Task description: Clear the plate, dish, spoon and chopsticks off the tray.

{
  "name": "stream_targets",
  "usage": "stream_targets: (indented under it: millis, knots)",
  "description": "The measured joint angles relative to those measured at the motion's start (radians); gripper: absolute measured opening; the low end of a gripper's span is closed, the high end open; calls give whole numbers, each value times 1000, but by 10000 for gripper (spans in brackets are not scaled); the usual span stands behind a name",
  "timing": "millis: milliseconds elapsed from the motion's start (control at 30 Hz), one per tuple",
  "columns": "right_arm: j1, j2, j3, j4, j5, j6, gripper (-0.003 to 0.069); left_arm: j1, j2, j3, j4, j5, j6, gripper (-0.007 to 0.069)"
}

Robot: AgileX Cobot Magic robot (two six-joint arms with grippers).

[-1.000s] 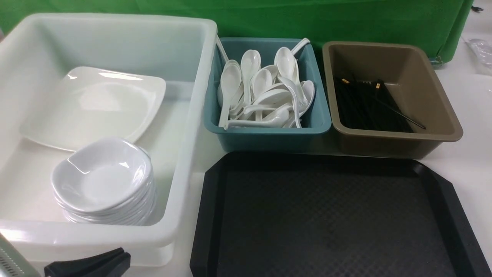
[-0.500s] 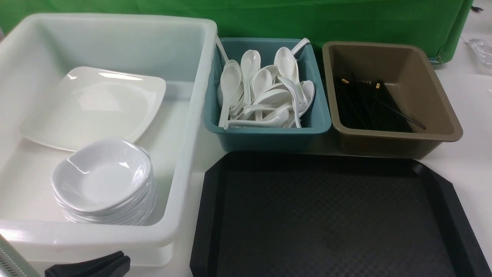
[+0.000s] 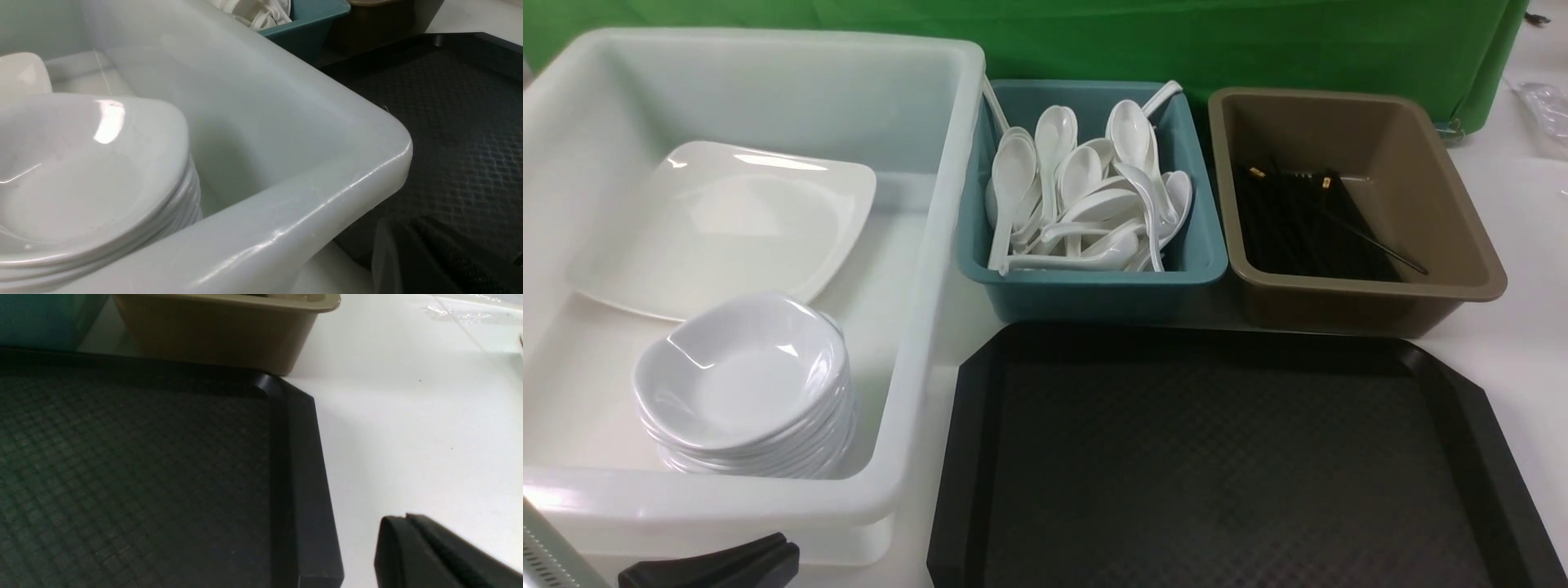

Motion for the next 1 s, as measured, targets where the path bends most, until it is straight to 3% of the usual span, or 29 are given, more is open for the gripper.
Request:
stream_targets:
  millis: [733, 833, 1000]
  knots:
    - [0, 0, 0, 0, 0, 3, 82, 3, -20, 0, 1, -2, 4, 13]
    - [0, 0, 0, 0, 0, 3, 87, 57, -73, 0, 3, -26, 4, 13]
    - [0, 0, 0, 0, 0, 3, 90, 297, -227, 19, -3, -49, -13, 13]
